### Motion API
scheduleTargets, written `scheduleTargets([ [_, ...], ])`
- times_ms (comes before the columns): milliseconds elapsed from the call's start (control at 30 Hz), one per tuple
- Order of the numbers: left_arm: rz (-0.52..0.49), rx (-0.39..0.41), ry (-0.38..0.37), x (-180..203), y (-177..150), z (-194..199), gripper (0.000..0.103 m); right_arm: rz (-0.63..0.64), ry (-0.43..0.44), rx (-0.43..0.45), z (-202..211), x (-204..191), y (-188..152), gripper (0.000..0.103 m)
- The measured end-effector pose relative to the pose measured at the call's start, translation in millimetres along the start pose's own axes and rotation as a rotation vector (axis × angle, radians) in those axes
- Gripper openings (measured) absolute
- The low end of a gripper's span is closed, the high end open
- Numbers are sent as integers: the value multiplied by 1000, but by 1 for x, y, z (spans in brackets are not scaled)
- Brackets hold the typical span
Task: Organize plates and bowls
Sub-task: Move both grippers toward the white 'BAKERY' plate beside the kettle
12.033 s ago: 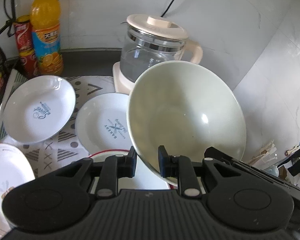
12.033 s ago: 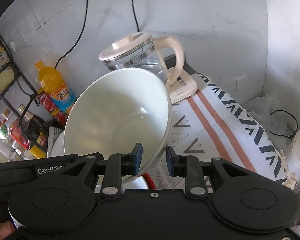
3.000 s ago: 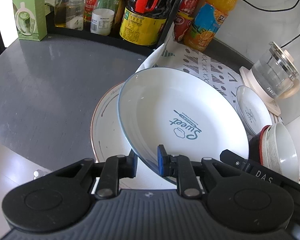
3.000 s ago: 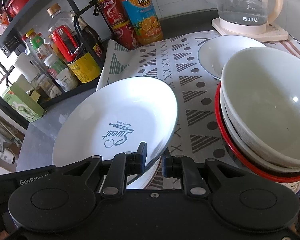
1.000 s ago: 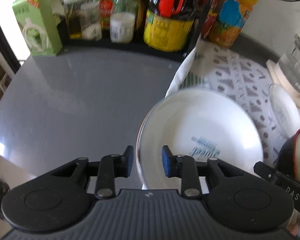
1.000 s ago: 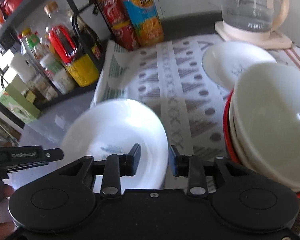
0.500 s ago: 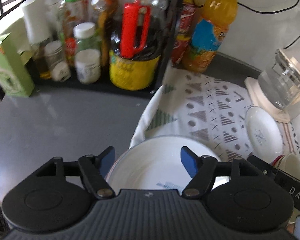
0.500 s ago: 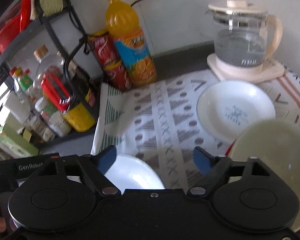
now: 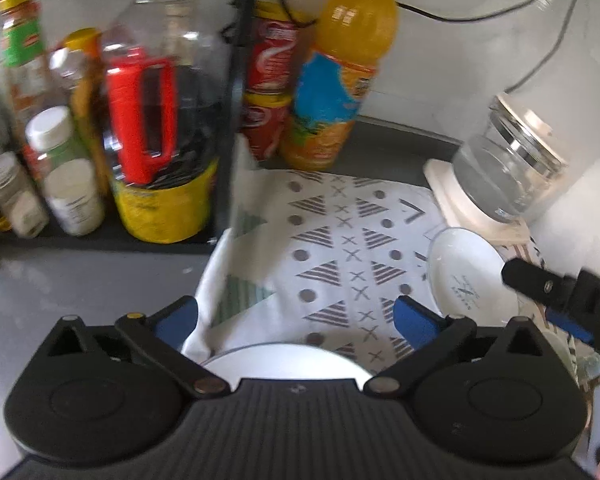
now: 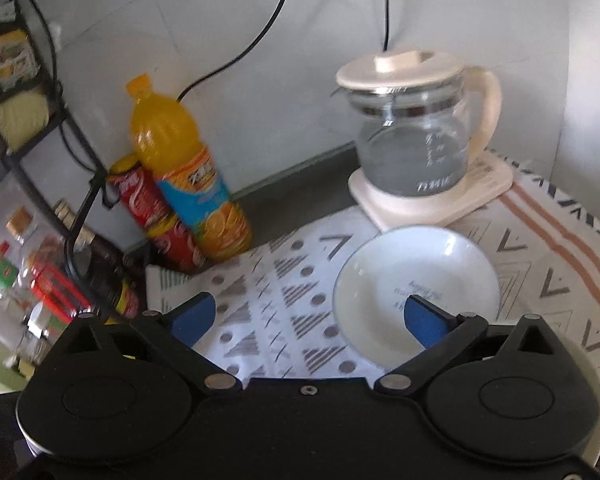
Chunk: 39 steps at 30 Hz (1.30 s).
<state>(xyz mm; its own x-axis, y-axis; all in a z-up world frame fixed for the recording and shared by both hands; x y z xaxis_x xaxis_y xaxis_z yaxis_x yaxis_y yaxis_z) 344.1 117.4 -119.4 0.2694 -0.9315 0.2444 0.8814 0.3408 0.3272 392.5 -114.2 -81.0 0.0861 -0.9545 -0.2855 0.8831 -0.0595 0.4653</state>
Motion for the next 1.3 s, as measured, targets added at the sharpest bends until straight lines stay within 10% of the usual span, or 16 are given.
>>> scheduleTargets([
  [467,-119,-40,-96,49,25,-25,103,-105,-115,65,11,51,19,102],
  [1300,-11,-149,-52,116,42,-78,102,-89,-42,-174,-33,134,58,98],
])
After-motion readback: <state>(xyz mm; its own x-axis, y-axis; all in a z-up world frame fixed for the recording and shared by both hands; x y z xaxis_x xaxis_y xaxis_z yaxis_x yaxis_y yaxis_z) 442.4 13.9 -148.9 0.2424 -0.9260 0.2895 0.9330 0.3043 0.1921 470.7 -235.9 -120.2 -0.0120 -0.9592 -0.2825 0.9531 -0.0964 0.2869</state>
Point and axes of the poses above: each gripper's, at about its wrist camera, not at the fingertips, and z roughly against the way its jaws point, x to its right, y to its top, the point moved 5 cm from there along -z, roughly the way its jaws point, and after that the axes turned 14 degrees about -x, right-handed, at the moved point
